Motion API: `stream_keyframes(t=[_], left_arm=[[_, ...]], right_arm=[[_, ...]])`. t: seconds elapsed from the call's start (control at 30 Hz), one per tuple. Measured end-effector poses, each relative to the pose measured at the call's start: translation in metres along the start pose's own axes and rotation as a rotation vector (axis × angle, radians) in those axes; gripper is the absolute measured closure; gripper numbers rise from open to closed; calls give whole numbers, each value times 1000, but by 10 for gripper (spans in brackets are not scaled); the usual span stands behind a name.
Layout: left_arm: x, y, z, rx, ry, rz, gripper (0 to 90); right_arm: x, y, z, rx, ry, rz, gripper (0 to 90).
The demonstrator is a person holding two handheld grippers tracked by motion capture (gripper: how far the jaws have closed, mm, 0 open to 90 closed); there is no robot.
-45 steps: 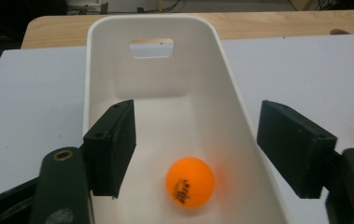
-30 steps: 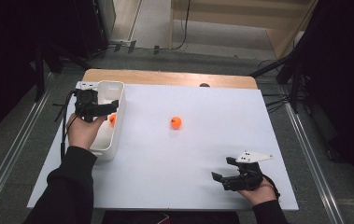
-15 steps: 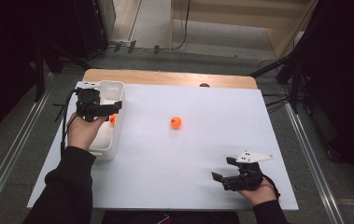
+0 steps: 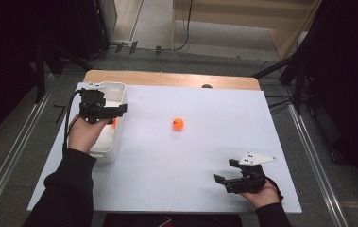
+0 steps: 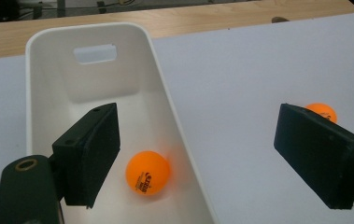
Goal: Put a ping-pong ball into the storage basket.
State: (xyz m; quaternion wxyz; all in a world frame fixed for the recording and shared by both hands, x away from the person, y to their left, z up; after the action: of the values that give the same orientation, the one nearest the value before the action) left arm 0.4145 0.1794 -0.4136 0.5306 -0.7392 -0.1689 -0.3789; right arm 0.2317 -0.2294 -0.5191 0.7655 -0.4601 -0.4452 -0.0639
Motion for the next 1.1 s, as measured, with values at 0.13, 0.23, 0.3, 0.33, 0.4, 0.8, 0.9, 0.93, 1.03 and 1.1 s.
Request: stream_keyframes(t=[0.13,0.23,0.3,0.33,0.4,0.8,0.9,0.93,1.03,1.1], left_arm=[[0,-1,-5,-30,4,7,150],[1,-2,-9,-48,18,11,151],[1,-3,-13,-59,26,7,151],[1,-3,-15,-67,28,8,151],[2,-4,-18,-77,42,3,151],[1,-5,-33,-157,101,-3,152],[1,-5,-36,-170,112,-3,152],[1,-5,-37,-179,121,0,152],[-1,-6,-42,-200,133,5,152],[-1,-6,-45,-211,145,1,152]], right_arm=[[0,0,0,1,-1,-1,119],[0,0,0,-1,6,-1,119],[0,0,0,-1,6,-1,119],[0,0,0,-2,2,-3,119],[1,0,0,-2,3,-2,119],[2,1,4,6,3,-2,119],[1,-1,5,0,5,-3,119],[1,-1,4,-2,-1,-7,119],[2,-2,4,-2,5,-13,119],[2,-1,4,4,-2,-14,119]])
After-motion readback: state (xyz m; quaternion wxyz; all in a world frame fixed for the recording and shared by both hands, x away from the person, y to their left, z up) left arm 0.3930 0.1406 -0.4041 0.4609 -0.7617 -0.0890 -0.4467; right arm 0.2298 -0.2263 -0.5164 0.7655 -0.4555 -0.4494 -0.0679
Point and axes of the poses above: each handheld gripper's, and its own axes: y roughly forward along the jaws, x roughly out of its top, z roughly to its left, the point moved 4 cm from there along y, roughly forward along the jaws, and after that the axes turned 3 degrees about -y, right-handed, at the moved point
